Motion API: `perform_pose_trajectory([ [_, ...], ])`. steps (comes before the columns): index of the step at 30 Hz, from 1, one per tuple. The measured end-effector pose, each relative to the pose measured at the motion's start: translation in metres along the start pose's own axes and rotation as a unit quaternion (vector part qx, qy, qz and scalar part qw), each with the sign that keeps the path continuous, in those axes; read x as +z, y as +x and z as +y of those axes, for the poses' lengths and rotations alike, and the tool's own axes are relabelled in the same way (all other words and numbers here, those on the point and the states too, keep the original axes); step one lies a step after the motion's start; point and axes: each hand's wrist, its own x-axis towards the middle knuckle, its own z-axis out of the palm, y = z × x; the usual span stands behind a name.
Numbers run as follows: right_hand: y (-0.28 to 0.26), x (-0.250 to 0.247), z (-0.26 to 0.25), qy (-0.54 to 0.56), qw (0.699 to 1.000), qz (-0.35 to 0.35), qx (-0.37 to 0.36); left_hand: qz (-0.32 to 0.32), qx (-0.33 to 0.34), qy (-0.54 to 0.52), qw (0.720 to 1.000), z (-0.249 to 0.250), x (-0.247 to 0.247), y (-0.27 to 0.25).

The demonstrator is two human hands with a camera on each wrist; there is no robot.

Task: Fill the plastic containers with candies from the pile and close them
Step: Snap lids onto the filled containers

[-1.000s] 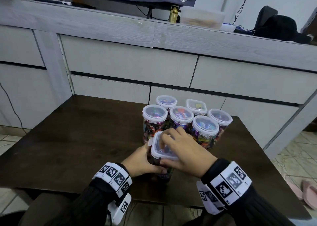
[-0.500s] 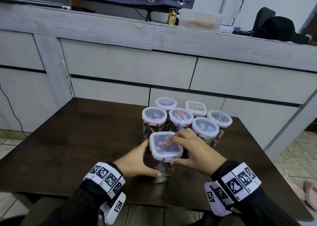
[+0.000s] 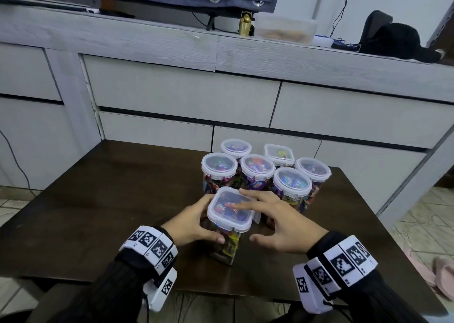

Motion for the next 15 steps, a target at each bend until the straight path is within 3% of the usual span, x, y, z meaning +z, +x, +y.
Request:
perform_pose_trajectory([
  [4, -0.002, -0.006, 0.003, -0.022, 0.999, 0.03, -0.005, 0.032, -0.014, -0.04, 0.999, -0.003, -0.01, -0.004],
  [9, 0.005, 0.001, 0.0, -0.023, 0.996, 0.084, -0.007, -0.006, -0.016, -0.088, 0.996, 0.001, -0.004, -0.009],
  [15, 0.01, 0.019, -0.006, -0.047, 0.99, 0.133, -0.002, 0.026, -0.008, -0.021, 0.999, 0.003, 0.015, -0.009],
])
